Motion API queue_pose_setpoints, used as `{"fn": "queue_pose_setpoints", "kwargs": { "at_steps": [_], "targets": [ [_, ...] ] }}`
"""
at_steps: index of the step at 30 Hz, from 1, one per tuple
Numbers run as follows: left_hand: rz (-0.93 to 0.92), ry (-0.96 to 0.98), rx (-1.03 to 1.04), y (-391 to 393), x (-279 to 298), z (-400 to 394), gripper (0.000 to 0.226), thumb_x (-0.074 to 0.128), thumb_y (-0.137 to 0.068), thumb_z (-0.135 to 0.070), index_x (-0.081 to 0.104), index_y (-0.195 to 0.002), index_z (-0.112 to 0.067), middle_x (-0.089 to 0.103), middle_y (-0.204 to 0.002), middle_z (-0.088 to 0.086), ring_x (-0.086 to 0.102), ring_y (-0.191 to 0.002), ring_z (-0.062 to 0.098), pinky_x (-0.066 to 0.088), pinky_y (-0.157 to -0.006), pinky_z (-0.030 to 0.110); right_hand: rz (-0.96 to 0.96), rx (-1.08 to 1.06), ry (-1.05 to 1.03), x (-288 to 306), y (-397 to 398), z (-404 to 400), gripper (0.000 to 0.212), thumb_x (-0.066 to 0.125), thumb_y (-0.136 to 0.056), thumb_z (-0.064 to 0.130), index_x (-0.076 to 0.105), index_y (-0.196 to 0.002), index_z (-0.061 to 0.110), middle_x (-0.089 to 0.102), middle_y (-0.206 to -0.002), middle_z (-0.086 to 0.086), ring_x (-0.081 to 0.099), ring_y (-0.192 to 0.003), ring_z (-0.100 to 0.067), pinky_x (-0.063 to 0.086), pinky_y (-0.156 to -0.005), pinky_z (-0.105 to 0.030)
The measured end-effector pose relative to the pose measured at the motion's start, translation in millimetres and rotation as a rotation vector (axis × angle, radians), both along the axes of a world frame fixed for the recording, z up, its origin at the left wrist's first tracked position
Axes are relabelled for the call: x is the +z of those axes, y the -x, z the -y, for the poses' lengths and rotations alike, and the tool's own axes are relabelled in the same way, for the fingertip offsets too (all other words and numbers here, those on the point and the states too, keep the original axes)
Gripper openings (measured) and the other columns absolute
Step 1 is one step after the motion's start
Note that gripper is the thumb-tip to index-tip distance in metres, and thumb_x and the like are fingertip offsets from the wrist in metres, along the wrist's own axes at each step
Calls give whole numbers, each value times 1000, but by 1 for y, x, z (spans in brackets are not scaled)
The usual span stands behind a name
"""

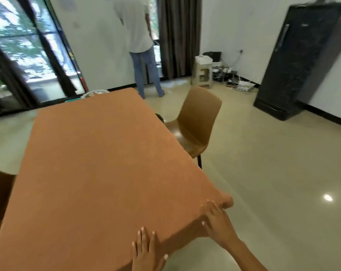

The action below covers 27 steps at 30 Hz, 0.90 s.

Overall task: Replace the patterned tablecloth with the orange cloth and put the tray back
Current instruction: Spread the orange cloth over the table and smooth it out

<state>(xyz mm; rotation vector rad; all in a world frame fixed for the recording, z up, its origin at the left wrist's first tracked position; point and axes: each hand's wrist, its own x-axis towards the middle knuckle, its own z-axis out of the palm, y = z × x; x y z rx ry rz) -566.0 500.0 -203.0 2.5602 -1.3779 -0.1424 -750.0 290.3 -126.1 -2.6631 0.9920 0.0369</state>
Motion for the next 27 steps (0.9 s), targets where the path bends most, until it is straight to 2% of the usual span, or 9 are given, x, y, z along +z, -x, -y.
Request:
{"fn": "queue_pose_setpoints", "kwargs": {
  "at_steps": [2, 4, 8, 11, 12, 15, 19, 23, 27],
  "targets": [
    [-87, 23, 112, 9, -3, 19, 73, 9, -85, -75, 44, -123, -24, -10, -159, -1, -9, -146, 14, 7, -113, 41, -105, 79, 23, -30, 0, 42, 63, 47, -83, 52, 39, -138, 23, 50, -138, -9, 54, -119, -30, 46, -95, -39],
    [-116, 79, 199, 13, 3, 45, 68, 7, -85, -75, 41, -128, -34, -11, -159, -6, -10, -145, 10, -8, -114, 32, -109, 165, 77, -54, 1, 74, 73, 18, -89, 66, 20, -148, 25, 15, -157, -9, 30, -134, -31, 38, -101, -37],
    [-64, 98, 355, 11, 10, 126, 67, 6, -89, -69, 38, -133, -30, -11, -159, -2, -10, -145, 13, 10, -109, 41, -8, 370, 161, -68, 5, 112, 92, 39, -72, 78, 11, -149, 35, -2, -159, -6, -5, -146, -24, 55, -69, -32],
    [-25, 87, 431, 15, 32, 201, 68, 8, -94, -61, 41, -129, -13, -3, -159, 8, -10, -146, 20, 7, -108, 42, 86, 550, 218, -67, 7, 141, 66, 46, -86, 37, 18, -146, 33, 3, -159, -5, 2, -146, -22, 52, -85, -30],
    [-43, 60, 447, 19, 37, 223, 68, 9, -96, -59, 40, -132, -11, 9, -158, 13, -10, -146, 21, 2, -111, 40, 116, 615, 203, -67, 8, 148, 73, 54, -83, 32, 19, -147, 30, 8, -158, -4, 8, -145, -21, 49, -90, -28],
    [-133, -19, 494, 31, 37, 277, 71, 10, -97, -57, 39, -139, -9, 39, -144, 22, 11, -142, 31, 4, -110, 46, 130, 771, 87, -64, 15, 175, 98, 70, -70, 43, 15, -150, 26, 22, -152, -1, 27, -139, -17, 50, -78, -15],
    [-201, -94, 629, 61, 31, 311, 73, 8, -96, -57, 38, -141, -8, 40, -144, 23, 29, -133, 35, 16, -105, 49, 125, 1069, 59, -59, 25, 218, 57, 35, -95, 40, 17, -149, 29, 33, -149, 9, 42, -131, -7, 48, -80, -11],
    [-148, -86, 741, 104, 32, 314, 67, 7, -97, -53, 34, -143, -12, 40, -146, 14, 29, -134, 28, 15, -107, 47, 94, 1160, -57, -28, 22, 271, 38, 45, -75, 36, 53, -112, 41, 59, -118, 23, 56, -99, 7, 46, -76, -11],
    [-108, -81, 926, 138, 29, 336, 67, 5, -98, -51, 40, -140, -11, 47, -141, 14, 34, -130, 28, 29, -98, 51, -12, 1135, -166, -8, 9, 344, 39, 33, -83, 34, 67, -99, 24, 68, -101, 4, 65, -87, -18, 49, -69, -27]
  ]
}}
